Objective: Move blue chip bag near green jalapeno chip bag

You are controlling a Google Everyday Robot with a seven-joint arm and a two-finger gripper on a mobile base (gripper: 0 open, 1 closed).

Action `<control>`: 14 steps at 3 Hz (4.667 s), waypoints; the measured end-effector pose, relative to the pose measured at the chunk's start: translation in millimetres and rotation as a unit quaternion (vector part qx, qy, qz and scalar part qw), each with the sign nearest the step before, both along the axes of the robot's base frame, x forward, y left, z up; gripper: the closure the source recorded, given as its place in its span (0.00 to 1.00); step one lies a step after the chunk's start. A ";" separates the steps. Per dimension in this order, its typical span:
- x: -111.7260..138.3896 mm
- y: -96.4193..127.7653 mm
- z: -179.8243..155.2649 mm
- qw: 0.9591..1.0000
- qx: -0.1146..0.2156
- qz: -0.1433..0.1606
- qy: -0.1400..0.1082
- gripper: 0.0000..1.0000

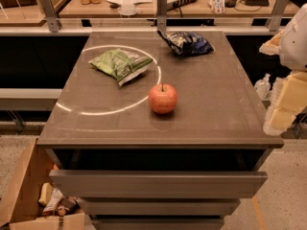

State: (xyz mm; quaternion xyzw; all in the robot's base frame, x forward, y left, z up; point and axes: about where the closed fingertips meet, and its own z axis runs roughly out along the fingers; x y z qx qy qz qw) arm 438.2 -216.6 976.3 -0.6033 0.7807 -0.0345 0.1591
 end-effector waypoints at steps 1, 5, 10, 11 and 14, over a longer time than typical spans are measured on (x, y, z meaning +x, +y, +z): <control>0.0 0.0 0.1 1.000 0.000 0.000 0.000 0.00; 133.4 -4.5 -44.4 0.960 0.236 -0.098 -0.113 0.00; 288.3 45.1 -85.8 0.925 0.333 -0.065 -0.171 0.00; 333.2 67.4 -108.9 0.917 0.355 -0.040 -0.175 0.00; 389.6 98.0 -128.8 0.907 0.374 -0.022 -0.193 0.48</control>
Offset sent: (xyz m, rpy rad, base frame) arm 0.0022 0.0038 0.0020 0.0503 0.0069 0.0253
